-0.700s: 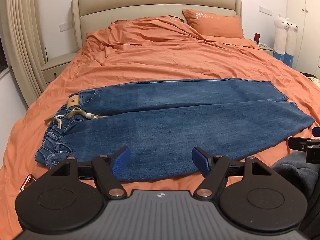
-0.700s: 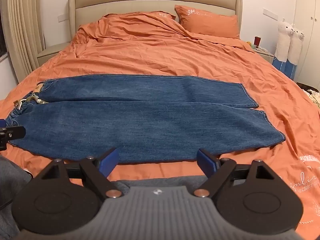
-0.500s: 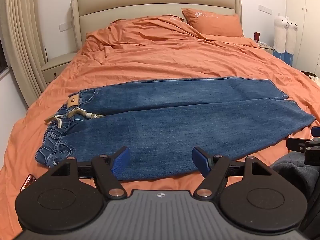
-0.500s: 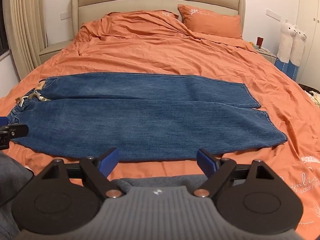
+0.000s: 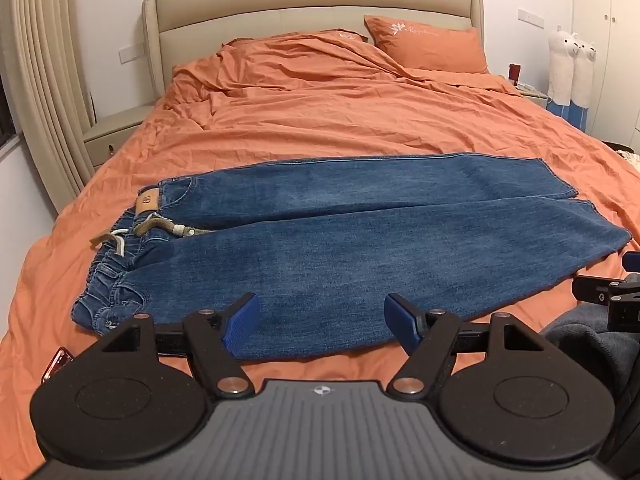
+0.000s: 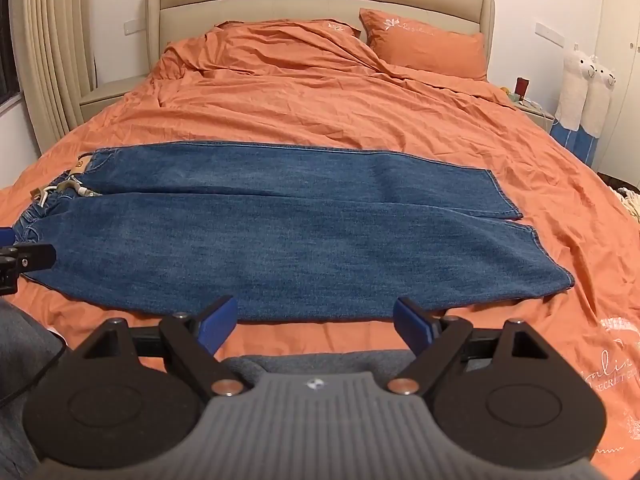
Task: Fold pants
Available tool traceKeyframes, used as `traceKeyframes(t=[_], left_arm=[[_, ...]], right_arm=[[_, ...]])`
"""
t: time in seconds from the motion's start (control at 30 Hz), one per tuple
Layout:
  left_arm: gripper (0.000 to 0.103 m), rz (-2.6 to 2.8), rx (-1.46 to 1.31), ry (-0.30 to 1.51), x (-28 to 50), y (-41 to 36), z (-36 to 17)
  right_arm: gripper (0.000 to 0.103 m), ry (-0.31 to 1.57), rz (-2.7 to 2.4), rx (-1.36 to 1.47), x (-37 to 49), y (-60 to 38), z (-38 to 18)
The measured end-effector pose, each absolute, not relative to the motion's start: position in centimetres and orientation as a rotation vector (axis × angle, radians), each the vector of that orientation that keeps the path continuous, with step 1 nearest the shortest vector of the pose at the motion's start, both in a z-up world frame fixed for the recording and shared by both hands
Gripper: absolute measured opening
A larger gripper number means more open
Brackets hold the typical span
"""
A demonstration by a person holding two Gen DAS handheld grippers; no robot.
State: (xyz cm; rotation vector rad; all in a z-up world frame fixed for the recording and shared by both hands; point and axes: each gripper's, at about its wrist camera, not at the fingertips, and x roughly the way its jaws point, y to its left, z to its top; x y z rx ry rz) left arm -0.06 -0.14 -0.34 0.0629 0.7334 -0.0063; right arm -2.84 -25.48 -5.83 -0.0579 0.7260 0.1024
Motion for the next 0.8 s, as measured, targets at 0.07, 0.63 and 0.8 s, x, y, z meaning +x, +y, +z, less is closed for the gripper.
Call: traceKeyframes(t=[0.07, 0.63, 0.8], left_arm=[[0.084, -0.003, 0.064, 0.734, -0.02, -0.2, -0.3], [0.084, -0.002, 0.069, 0.737, 0.0, -0.27, -0.35], [0.084, -0.002, 0.069, 0.737, 0.01, -0.24, -0.36]], right_arm=[[0.082, 0.727, 0.103, -0.058, -2.84, -25.44, -5.86], [0.082, 0.735, 0.106, -0.055, -2.94, -25.38, -5.99], [0.082, 0.742, 0.105, -0.053, -2.88, -25.48, -6.01]])
